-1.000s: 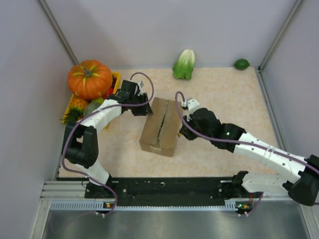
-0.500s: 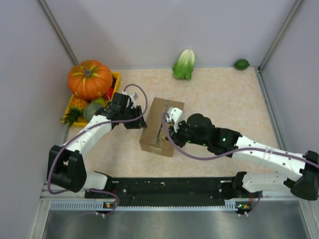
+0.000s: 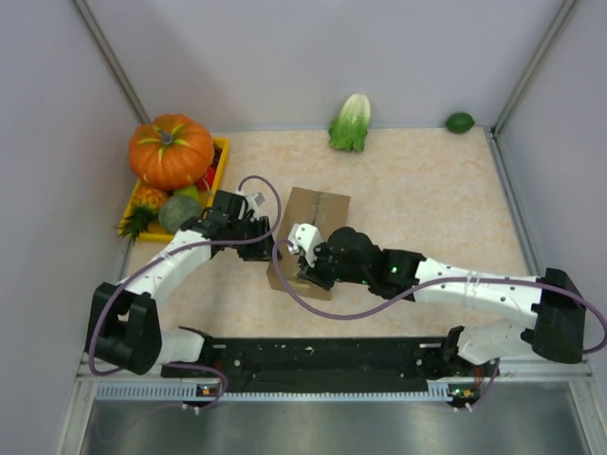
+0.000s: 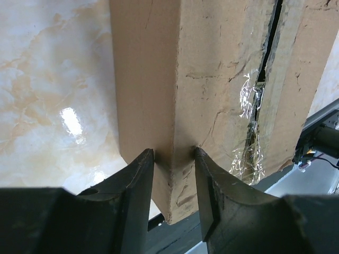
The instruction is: Unpack the express box
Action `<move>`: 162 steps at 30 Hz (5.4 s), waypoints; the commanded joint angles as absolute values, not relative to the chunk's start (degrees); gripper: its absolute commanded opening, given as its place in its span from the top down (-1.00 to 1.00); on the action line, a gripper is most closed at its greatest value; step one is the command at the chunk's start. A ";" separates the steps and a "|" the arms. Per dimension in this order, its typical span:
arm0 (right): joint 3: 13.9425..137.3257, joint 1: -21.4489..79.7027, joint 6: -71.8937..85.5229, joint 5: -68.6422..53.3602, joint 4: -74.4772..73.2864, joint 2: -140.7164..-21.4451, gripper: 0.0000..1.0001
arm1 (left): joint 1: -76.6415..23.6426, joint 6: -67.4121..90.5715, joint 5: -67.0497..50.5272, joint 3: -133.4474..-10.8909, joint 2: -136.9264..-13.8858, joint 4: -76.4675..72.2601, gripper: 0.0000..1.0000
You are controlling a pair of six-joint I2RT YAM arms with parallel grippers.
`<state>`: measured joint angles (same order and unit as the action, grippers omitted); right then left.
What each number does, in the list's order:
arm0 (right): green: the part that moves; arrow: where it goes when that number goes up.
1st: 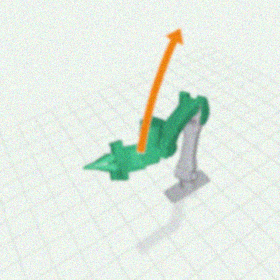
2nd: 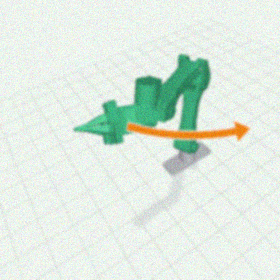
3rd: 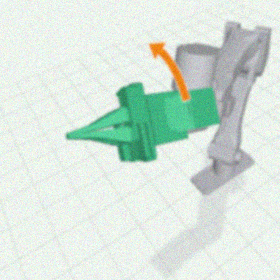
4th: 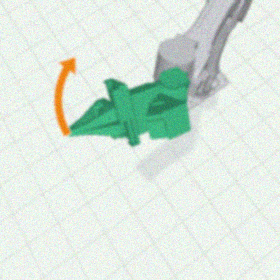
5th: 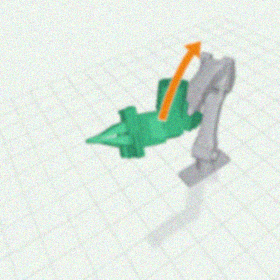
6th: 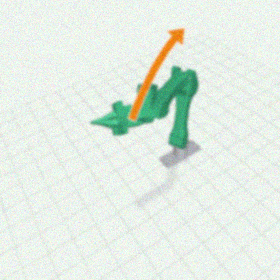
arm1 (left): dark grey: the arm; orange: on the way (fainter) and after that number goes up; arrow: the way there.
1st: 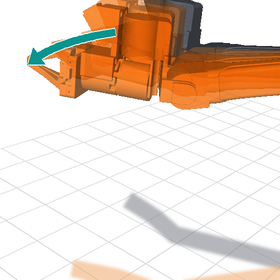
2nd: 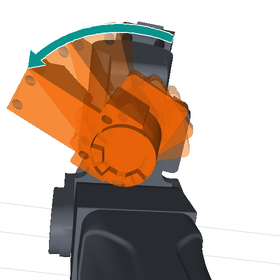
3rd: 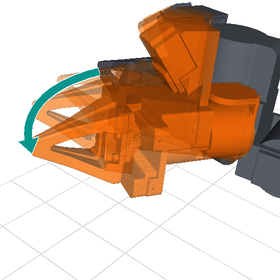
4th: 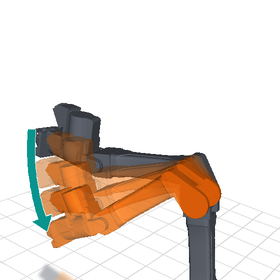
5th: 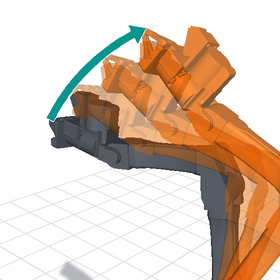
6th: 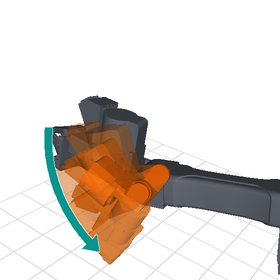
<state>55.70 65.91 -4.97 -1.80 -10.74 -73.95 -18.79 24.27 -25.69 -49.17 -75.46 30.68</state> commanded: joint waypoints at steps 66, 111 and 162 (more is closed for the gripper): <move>85.50 31.73 14.07 4.23 -15.46 -100.19 1.00 | -19.95 32.87 -22.57 -39.73 -48.78 45.36 0.94; 43.69 38.58 30.06 -0.18 -14.42 -52.12 1.00 | -21.80 25.59 -7.35 -54.66 -59.48 21.46 0.15; 36.73 40.61 29.97 -1.72 -14.93 -55.20 1.00 | -18.02 23.73 3.93 -80.92 -95.18 32.51 -0.18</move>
<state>33.76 39.79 28.42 -9.39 -12.03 -57.63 -19.22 26.39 -0.12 -73.41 -92.23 33.95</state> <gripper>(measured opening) 0.092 0.594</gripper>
